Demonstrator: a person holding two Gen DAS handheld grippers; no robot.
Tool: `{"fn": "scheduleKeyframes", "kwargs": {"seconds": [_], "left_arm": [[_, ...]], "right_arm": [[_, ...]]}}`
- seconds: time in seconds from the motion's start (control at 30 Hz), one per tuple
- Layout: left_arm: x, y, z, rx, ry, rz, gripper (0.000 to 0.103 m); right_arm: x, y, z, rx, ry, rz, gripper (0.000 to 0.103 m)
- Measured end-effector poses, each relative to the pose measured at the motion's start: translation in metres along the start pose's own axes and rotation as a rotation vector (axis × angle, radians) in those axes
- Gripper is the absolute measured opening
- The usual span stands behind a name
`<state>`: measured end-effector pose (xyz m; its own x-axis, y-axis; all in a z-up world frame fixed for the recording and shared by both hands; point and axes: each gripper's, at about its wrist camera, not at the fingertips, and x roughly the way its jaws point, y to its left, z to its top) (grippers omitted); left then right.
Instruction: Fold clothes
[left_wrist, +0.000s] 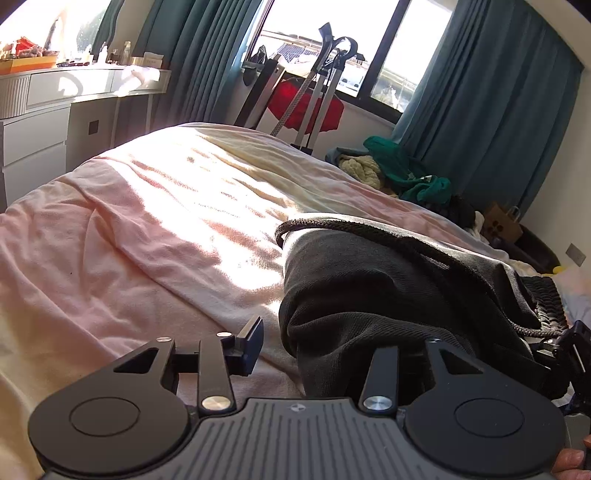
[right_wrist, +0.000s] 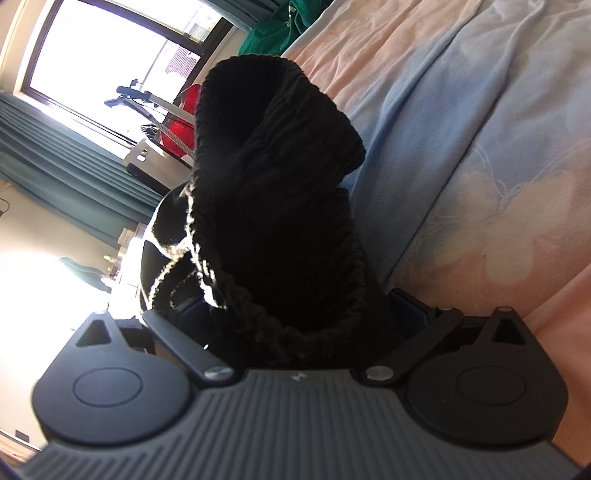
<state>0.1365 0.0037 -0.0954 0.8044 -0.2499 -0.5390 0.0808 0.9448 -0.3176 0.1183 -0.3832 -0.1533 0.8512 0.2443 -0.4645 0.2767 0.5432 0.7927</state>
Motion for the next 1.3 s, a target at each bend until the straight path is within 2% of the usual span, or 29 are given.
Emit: {"fn": "scheduleKeyframes", "kwargs": {"seconds": [0.1,0.2,0.27,0.4,0.57,0.63,0.7,0.9,0.93,1.0,1.1,1.2,1.3], "left_arm": [[0.001,0.003,0.0,-0.017,0.0,0.008,0.048],[0.003,0.007,0.0,-0.038,0.004,0.016,0.049],[0.004,0.009,0.0,-0.05,0.009,0.015,0.05],[0.004,0.005,-0.001,-0.019,0.007,0.027,0.05],[0.003,0.006,-0.002,-0.017,-0.001,0.029,0.051],[0.003,0.007,-0.003,-0.023,-0.004,0.028,0.052],[0.003,0.009,-0.003,-0.028,-0.005,0.032,0.053],[0.003,0.008,-0.003,-0.027,-0.006,0.031,0.053],[0.003,0.008,-0.003,-0.023,-0.007,0.028,0.053],[0.002,0.003,-0.004,0.006,-0.014,0.029,0.053],[0.001,-0.001,-0.004,0.027,-0.022,0.036,0.053],[0.002,0.005,-0.003,-0.01,-0.01,0.03,0.053],[0.001,0.011,-0.002,-0.037,-0.001,0.028,0.053]], "right_arm": [[-0.016,0.011,0.004,0.009,-0.057,0.152,0.103],[-0.024,0.018,0.006,-0.012,-0.095,0.23,0.103],[-0.019,0.014,0.008,0.004,-0.077,0.193,0.103],[0.004,-0.005,0.008,0.046,-0.002,0.061,0.102],[0.02,-0.003,0.009,0.033,0.036,0.021,0.103],[0.018,0.006,0.011,0.015,0.035,0.034,0.103],[0.013,0.015,0.013,-0.003,0.005,0.088,0.103],[0.003,0.011,0.014,0.022,-0.026,0.132,0.102],[0.001,0.01,0.015,0.026,-0.031,0.138,0.099],[0.006,0.006,0.01,0.012,-0.007,0.047,0.082],[-0.002,0.002,0.006,0.013,-0.008,0.003,0.068],[-0.012,0.031,0.004,-0.143,-0.062,-0.015,0.059],[-0.023,0.057,-0.005,-0.275,-0.129,-0.008,0.055]]}}
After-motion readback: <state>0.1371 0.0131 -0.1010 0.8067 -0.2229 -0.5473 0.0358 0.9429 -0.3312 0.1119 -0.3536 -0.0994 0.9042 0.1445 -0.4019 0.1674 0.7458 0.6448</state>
